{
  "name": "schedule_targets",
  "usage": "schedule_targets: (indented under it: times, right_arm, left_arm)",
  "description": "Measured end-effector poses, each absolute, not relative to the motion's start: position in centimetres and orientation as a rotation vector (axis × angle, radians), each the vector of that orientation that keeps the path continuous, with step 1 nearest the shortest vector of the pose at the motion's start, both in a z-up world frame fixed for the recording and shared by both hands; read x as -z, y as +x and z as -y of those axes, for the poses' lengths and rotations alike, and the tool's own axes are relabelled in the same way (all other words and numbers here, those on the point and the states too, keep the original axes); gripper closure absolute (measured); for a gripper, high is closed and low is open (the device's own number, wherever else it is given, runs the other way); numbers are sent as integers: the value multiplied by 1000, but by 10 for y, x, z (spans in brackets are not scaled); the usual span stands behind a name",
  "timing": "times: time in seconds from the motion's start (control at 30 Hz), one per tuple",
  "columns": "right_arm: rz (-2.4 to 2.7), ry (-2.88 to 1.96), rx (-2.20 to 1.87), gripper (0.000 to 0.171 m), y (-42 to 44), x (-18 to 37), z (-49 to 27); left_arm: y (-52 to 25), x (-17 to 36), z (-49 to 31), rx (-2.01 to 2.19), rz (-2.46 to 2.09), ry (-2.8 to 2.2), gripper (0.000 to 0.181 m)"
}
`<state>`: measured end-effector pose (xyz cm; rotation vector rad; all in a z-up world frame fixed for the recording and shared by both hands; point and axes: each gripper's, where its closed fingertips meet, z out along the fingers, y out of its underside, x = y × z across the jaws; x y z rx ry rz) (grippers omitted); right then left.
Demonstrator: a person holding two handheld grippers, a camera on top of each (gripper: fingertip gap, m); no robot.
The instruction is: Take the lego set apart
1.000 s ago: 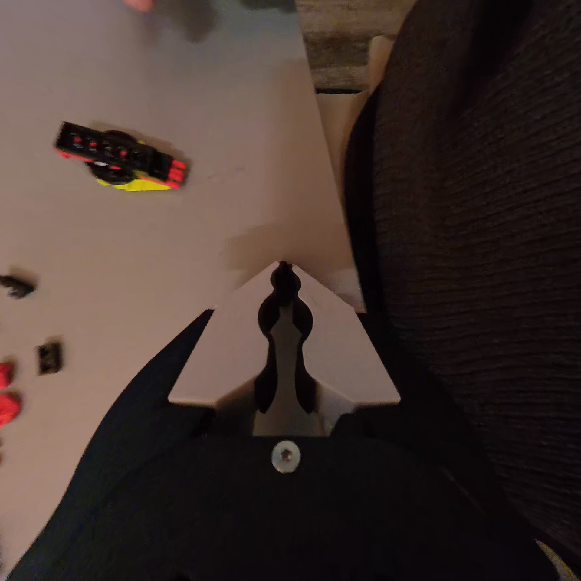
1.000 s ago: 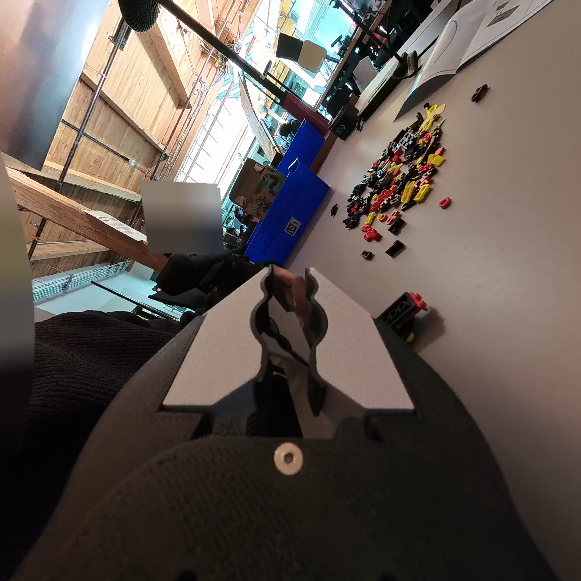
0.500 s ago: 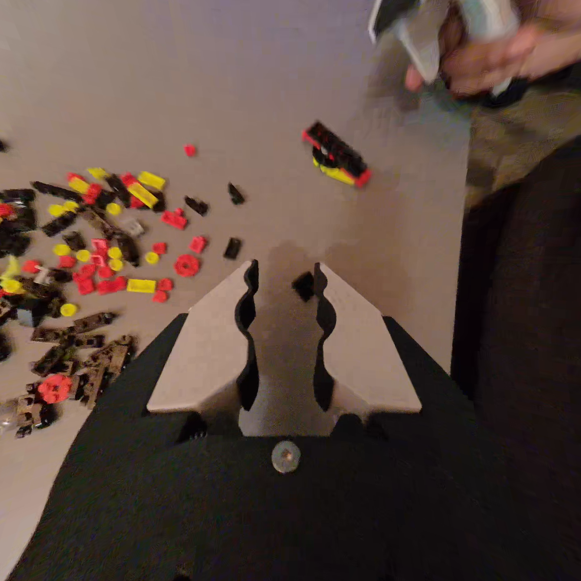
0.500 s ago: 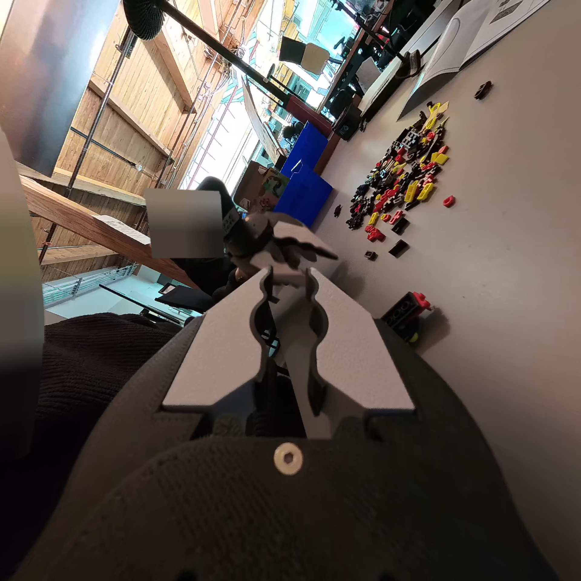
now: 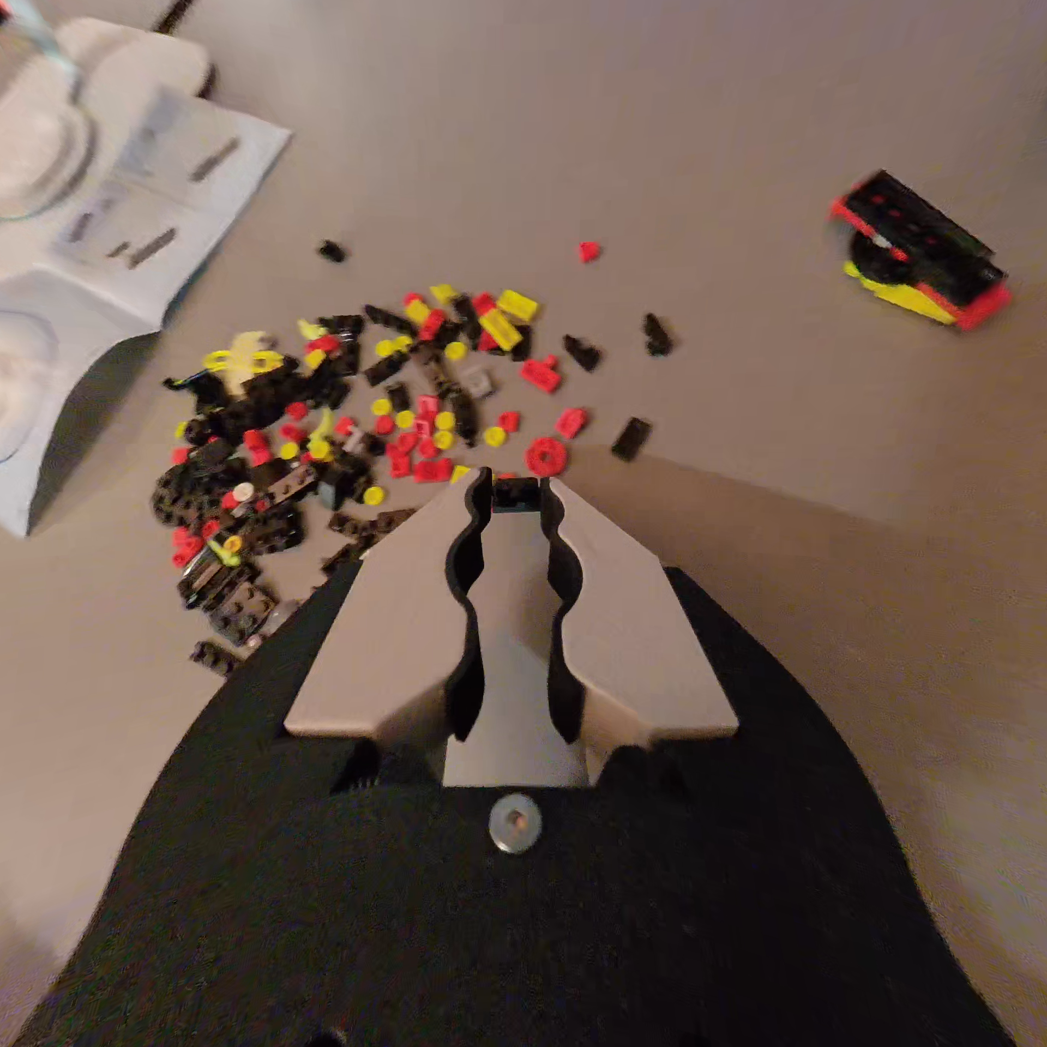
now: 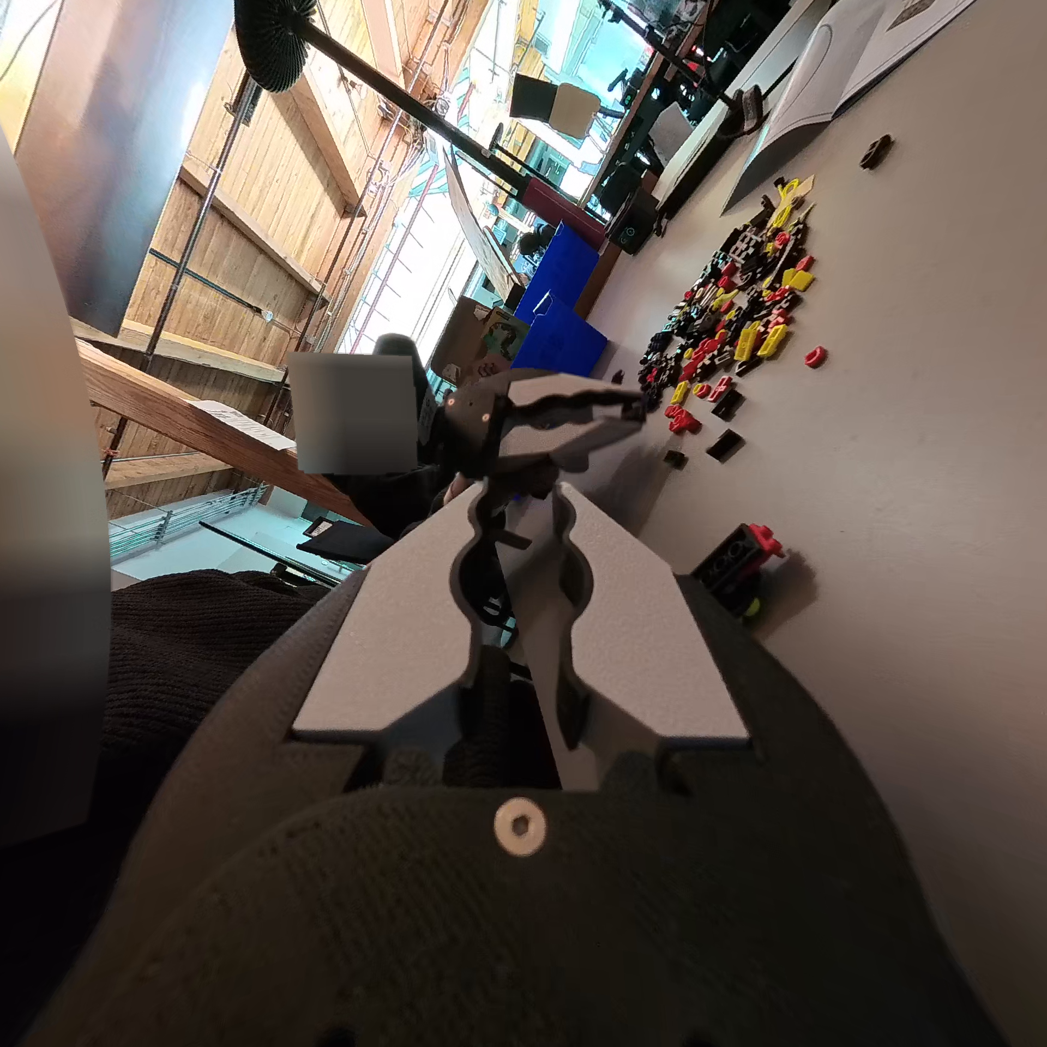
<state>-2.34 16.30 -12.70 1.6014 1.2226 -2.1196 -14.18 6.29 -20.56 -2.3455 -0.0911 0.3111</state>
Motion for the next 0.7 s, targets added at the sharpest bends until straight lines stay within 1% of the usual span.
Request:
schedule_targets:
  times: [0.07,0.13,0.23,0.27,0.4,0.53,0.63,0.7]
  right_arm:
    - [-1221,1598,2120,151,-23,127,-162]
    - [-1225,1597,2121,152,-23,126,-162]
    - [-1223,1597,2125,152,-23,125,-162]
    - [-1223,1597,2125,152,-23,125,-163]
    - [-1224,1598,2126,152,-23,125,-163]
    - [-1235,1599,2115,152,-23,127,-161]
    - [-1255,1614,2102,156,-24,130,-161]
    - [-1267,1602,2097,157,-24,130,-158]
  left_arm:
    - [-155,206,-58,-290,203,-2332,165]
    - [-152,217,-54,-192,250,-2370,153]
    - [-155,221,-52,-244,251,-2396,145]
    - [-157,217,-54,-279,241,-2377,147]
    - [-157,205,-58,-307,235,-2322,142]
    - [-162,202,-55,-301,277,-2297,147]
    - [-145,187,-66,-181,245,-2223,153]
    - [-117,176,-79,-49,157,-2170,152]
